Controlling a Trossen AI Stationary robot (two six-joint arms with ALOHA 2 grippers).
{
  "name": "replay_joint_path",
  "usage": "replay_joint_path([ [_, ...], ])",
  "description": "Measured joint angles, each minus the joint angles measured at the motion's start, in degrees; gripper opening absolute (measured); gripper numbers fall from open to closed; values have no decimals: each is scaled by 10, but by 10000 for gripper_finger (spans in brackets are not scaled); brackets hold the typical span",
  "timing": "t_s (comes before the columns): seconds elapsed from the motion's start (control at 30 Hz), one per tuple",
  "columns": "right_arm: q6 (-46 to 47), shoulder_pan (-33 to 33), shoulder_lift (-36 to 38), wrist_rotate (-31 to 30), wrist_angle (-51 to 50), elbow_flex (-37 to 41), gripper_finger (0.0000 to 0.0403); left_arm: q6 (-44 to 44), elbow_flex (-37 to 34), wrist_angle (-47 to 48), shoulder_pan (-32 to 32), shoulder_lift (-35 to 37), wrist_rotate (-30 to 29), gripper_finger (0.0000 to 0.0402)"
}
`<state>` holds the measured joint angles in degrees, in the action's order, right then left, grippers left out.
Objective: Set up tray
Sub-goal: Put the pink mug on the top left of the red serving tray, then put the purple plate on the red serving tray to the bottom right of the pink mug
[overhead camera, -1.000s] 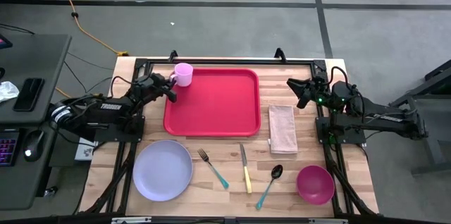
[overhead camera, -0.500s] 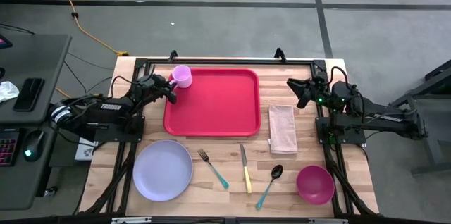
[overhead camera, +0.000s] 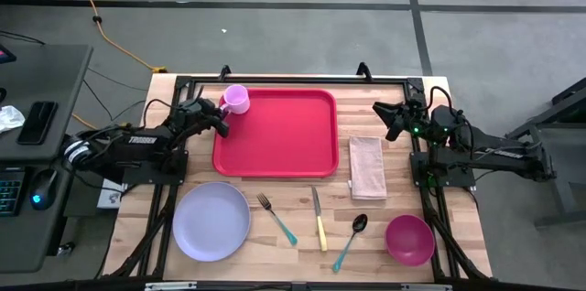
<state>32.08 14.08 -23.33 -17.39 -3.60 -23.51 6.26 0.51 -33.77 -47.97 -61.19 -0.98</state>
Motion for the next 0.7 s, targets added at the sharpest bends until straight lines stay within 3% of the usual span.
replay_joint_path([
  [0.17,0,0,0,0,0,0,87,0,0,54,0,67,4,122],
  [0.7,-6,0,0,2,0,0,87,-14,68,474,0,397,7,122],
])
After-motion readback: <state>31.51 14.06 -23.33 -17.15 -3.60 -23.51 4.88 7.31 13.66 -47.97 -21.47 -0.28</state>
